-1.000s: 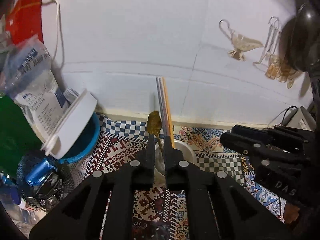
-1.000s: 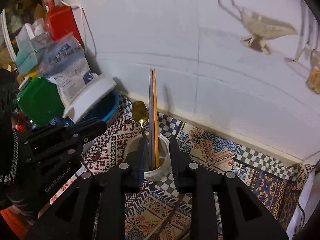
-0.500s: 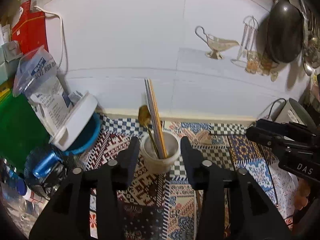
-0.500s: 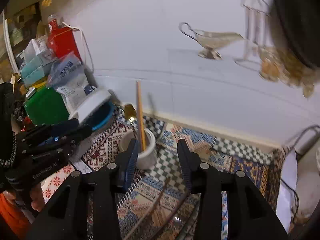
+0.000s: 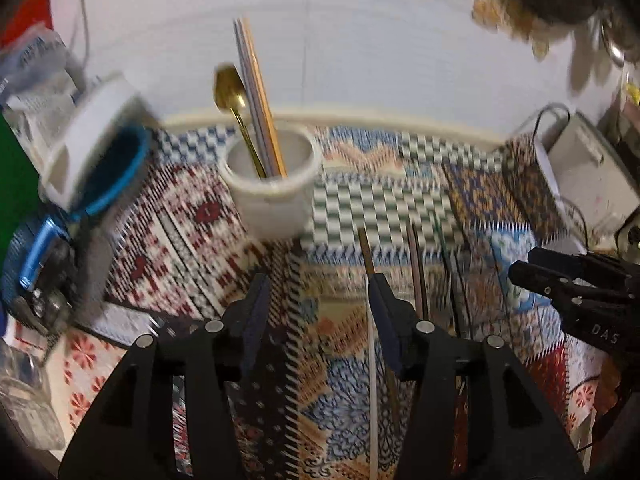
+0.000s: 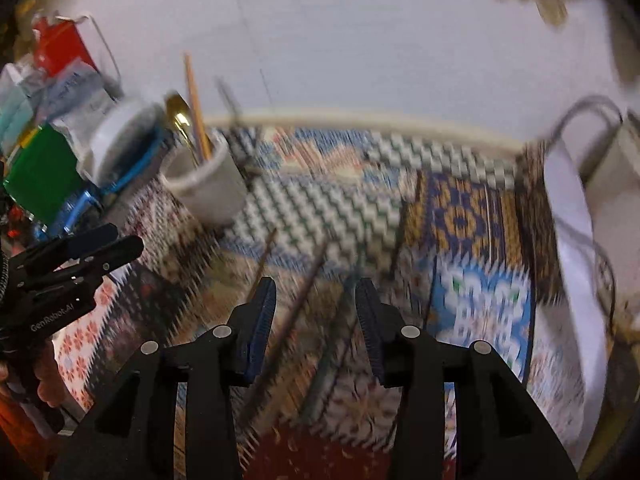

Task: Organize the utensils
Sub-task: 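Lower both tools from the cup toward the chopsticks lying on the cloth, then grasp the teal chopstick with the right tool while the left tool grasps the brown chopstick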

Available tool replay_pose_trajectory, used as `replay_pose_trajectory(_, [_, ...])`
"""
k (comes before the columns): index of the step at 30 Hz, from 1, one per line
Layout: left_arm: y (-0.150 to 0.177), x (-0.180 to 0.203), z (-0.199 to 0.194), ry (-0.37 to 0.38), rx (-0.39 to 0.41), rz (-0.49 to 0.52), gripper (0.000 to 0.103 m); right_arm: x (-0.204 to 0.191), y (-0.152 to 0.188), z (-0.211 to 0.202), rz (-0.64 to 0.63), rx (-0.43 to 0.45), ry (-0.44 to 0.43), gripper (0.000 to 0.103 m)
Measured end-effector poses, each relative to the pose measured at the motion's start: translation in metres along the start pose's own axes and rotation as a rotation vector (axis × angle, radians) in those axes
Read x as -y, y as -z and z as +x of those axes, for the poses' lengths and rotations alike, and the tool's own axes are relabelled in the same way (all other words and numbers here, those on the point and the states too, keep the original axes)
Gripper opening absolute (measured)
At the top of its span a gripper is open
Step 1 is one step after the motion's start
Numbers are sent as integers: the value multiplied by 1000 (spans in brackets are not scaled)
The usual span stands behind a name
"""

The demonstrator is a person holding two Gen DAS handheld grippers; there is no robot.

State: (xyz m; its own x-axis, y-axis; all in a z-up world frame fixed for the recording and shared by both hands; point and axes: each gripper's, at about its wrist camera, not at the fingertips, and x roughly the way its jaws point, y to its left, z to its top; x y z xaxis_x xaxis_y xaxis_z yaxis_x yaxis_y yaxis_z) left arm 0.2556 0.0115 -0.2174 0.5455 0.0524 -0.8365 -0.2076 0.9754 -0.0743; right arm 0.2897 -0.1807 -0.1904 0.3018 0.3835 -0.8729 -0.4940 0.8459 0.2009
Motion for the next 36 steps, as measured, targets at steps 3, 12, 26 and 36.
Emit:
replay_pose_trajectory(3, [14, 7, 15, 0, -45, 12, 50, 10, 17, 19, 34, -59, 3, 38])
replay_pose_trajectory(12, [40, 16, 40, 17, -133, 21, 49, 2, 48, 63, 11, -171, 21, 38])
replay_pose_trajectory(26, [42, 22, 51, 63, -154, 44, 41, 44, 66, 48, 105, -179, 73, 6])
replay_pose_trajectory(36, [18, 21, 81, 118, -194, 13, 35, 68, 50, 50, 137, -198, 29, 6])
